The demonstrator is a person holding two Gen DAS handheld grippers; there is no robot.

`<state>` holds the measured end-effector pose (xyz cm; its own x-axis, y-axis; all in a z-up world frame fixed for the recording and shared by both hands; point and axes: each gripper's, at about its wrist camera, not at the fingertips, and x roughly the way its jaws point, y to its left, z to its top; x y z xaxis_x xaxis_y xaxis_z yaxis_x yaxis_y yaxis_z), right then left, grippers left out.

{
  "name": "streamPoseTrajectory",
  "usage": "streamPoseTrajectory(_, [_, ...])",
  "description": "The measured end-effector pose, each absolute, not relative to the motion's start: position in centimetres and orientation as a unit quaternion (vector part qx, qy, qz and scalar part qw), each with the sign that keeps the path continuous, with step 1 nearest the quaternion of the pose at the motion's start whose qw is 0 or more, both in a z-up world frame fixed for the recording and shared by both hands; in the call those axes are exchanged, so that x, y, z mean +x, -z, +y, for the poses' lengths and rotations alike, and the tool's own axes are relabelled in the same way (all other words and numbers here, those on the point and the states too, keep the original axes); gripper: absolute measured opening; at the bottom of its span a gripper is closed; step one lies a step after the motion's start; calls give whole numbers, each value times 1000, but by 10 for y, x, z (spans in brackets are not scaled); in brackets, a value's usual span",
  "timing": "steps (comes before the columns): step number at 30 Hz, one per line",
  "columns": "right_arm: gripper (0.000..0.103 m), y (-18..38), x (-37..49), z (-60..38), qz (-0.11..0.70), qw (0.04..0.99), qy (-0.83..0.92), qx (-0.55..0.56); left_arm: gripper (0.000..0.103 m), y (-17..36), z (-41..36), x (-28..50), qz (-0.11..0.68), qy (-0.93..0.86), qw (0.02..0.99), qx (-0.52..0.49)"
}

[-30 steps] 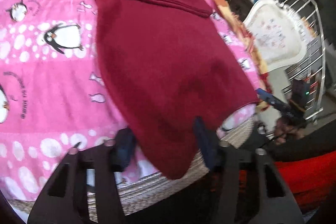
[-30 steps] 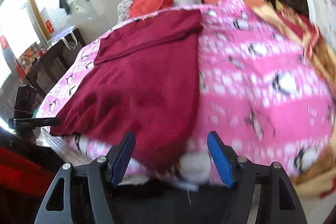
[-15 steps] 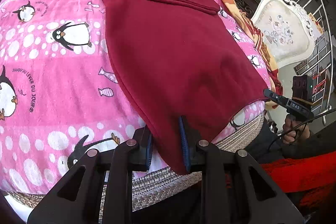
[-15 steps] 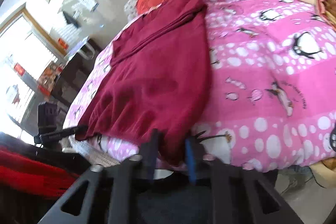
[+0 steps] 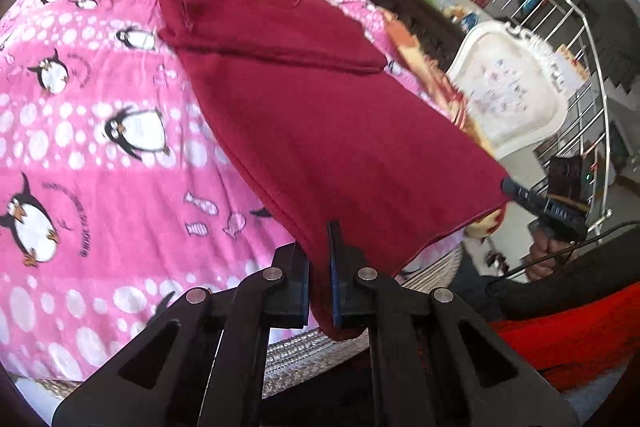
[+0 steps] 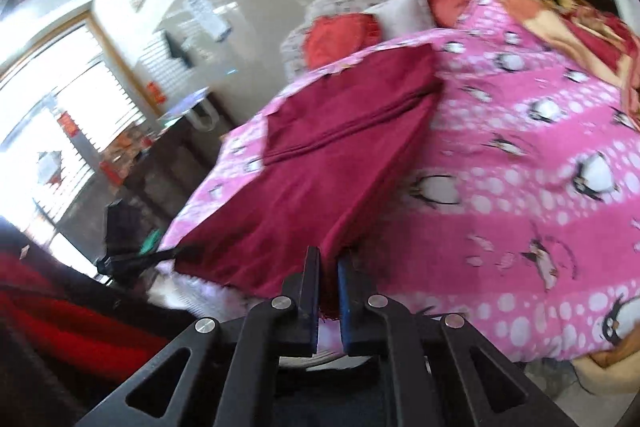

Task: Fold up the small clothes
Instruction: 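Grasp the folded sweater end with the left tool while the right tool grasps beside it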

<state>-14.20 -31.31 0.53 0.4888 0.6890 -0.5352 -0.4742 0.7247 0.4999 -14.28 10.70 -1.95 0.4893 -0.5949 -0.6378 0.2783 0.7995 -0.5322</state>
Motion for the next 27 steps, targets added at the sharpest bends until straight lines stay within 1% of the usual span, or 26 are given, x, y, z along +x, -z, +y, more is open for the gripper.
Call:
streamPoseTrajectory(9, [7,-36,-170,-302,386,816,-416,111,6,-15,124,-164,415,273,850,-177])
streamPoseTrajectory(13, [7,-42,-165,-313,380,818,-411,130,6,-14,128,-164,411,271,849,-190])
streamPoseTrajectory(19, [7,-41,-95,-321,350,846,-362,174,6,-7,134,-102,383,238,859,-244])
streamPoseTrajectory(27, [7,-44,42,-278,319,887,-286,174,5,-10,151,37,347,184,866,-310])
